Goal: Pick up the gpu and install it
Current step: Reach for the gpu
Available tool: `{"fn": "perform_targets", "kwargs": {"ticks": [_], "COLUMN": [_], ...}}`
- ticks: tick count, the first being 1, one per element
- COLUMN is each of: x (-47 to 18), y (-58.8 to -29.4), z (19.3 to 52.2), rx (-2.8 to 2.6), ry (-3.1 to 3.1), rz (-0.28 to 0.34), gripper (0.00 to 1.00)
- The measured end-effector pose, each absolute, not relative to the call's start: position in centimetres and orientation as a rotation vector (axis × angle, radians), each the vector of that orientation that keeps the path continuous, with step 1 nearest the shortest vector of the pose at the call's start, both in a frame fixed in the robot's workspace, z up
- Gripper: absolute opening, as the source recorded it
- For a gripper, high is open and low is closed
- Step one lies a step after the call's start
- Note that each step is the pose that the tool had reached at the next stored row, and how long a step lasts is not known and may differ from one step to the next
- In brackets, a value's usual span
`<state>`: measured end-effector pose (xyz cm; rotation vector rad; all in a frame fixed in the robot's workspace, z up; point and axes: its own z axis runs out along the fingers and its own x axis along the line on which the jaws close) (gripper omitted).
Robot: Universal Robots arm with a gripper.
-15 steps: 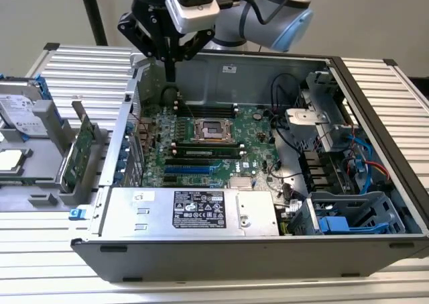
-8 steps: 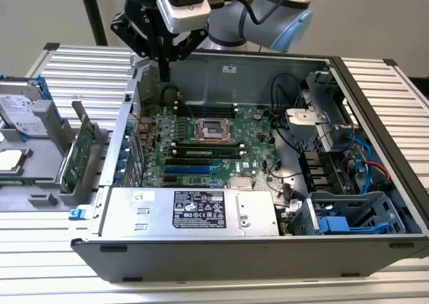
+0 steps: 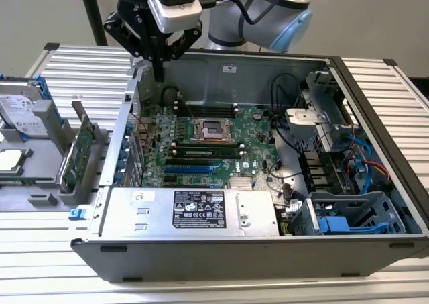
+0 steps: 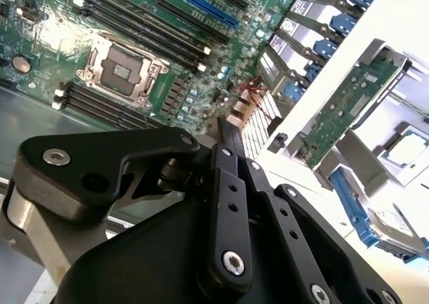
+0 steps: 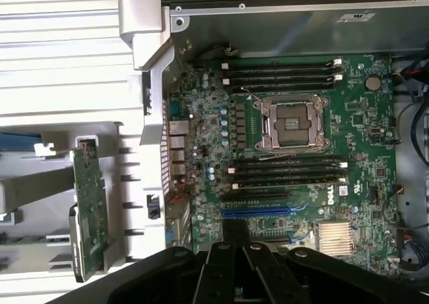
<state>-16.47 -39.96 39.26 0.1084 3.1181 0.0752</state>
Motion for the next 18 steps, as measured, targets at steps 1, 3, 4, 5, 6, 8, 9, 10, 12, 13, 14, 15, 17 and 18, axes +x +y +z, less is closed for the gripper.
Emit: {"fn": "perform_targets", "kwargs": {"ticks": [1, 3, 4, 5, 6, 8, 9, 10, 12, 13, 14, 15, 17, 18], "x": [-16.6, -16.8, -16.9, -17.0, -17.1, -17.3, -17.4, -17.5, -17.7, -17.8, -17.9, -18.1, -18.3, -18.4], "y": [-40.0, -40.0, -40.0, -40.0, -40.0, -40.0, -40.0, -40.0, -40.0, -40.0, -40.0, -40.0, -40.0, -40.0], "z": [39.3, 39.3, 39.3, 39.3, 39.3, 39.3, 39.3, 39.3, 39.3, 39.3, 39.3, 39.3, 39.3, 39.3], "rx": [0.108, 0.108, 0.108, 0.108, 0.108, 0.108, 0.108, 0.108, 0.108, 0.108, 0.108, 0.108, 0.108, 0.108], "ry": [3.118, 3.118, 3.118, 3.118, 3.118, 3.118, 3.118, 3.118, 3.118, 3.118, 3.118, 3.118, 3.118, 3.118], "rz": [0.075, 0.075, 0.075, 0.075, 0.075, 0.075, 0.075, 0.075, 0.075, 0.075, 0.075, 0.075, 0.075, 0.075], "gripper": [0.0, 0.0, 0.0, 0.0, 0.0, 0.0, 0.0, 0.0, 0.0, 0.0, 0.0, 0.0, 0.0, 0.0]}}
